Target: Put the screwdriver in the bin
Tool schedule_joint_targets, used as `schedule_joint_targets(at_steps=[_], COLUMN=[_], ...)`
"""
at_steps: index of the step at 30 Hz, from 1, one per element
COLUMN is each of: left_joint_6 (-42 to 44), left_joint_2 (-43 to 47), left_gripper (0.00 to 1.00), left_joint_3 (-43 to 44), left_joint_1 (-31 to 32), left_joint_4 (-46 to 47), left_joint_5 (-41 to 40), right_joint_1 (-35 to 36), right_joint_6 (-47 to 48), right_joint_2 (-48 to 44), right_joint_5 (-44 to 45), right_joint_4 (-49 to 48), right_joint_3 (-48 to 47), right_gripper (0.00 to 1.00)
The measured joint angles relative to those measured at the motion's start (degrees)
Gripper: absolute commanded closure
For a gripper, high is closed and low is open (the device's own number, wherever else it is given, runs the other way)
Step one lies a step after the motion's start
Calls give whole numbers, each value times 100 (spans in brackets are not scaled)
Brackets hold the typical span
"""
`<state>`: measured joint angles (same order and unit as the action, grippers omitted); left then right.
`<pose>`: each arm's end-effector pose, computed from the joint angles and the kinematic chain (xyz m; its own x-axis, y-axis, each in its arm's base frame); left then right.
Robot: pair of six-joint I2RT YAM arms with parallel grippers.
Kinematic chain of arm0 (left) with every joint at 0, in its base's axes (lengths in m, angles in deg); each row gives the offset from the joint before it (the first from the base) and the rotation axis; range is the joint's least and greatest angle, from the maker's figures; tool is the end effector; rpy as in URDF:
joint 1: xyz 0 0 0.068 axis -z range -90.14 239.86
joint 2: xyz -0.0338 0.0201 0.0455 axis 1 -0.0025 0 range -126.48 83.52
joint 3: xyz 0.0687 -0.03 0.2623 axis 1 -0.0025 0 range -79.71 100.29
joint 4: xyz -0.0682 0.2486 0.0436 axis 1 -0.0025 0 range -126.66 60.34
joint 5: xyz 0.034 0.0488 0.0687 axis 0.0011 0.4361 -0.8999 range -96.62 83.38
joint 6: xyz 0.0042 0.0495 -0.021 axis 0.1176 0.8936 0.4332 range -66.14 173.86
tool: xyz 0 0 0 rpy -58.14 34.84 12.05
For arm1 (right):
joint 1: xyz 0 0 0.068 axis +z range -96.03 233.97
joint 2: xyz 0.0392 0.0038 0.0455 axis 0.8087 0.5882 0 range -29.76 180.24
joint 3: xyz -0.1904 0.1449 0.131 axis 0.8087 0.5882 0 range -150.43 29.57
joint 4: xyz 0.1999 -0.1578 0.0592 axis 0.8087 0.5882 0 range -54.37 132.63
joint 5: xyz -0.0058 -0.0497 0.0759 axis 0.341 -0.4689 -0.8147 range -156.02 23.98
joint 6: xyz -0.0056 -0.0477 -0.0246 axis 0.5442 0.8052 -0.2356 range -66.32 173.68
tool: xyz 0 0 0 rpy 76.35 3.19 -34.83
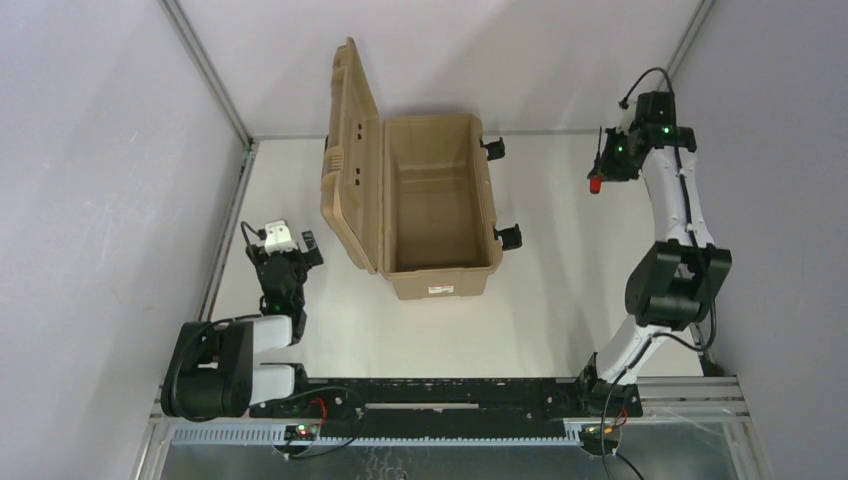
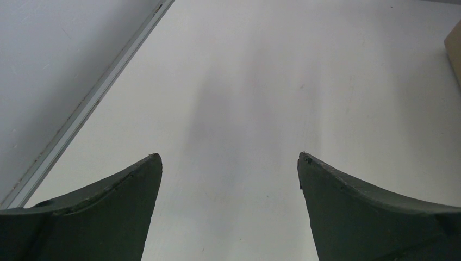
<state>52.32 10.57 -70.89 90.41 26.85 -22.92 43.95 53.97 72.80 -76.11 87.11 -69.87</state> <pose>0.2107 0.0080 0.1573 -0.1252 -0.0247 -0.9918 -0.2723 0.9622 0.0104 0.3836 -0.0613 0.3288 -0.8031 0.1369 -0.5800 0.0674 0.9879 0.1398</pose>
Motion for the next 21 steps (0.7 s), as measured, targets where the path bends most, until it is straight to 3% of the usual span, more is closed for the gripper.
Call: schedule_joint_targets(at_steps=[9, 15, 21], left_joint_6=[0, 0, 0], left_joint_2=[0, 0, 0], left_gripper=[0, 0, 0], left_joint_3=[0, 0, 0], left_joint_1=[0, 0, 0], left_joint_4=[0, 0, 0], left_joint_5=[0, 0, 2], right_joint_1=[400, 1582, 2767], right_joint_6=[-1239, -2087, -2758], right_joint_2=[-1086, -1366, -1014], right_joint_5=[-1237, -1812, -1759], right_joint_4=[33, -708, -1322], right_joint_3=[-153, -153, -155], right_gripper=[99, 96, 96])
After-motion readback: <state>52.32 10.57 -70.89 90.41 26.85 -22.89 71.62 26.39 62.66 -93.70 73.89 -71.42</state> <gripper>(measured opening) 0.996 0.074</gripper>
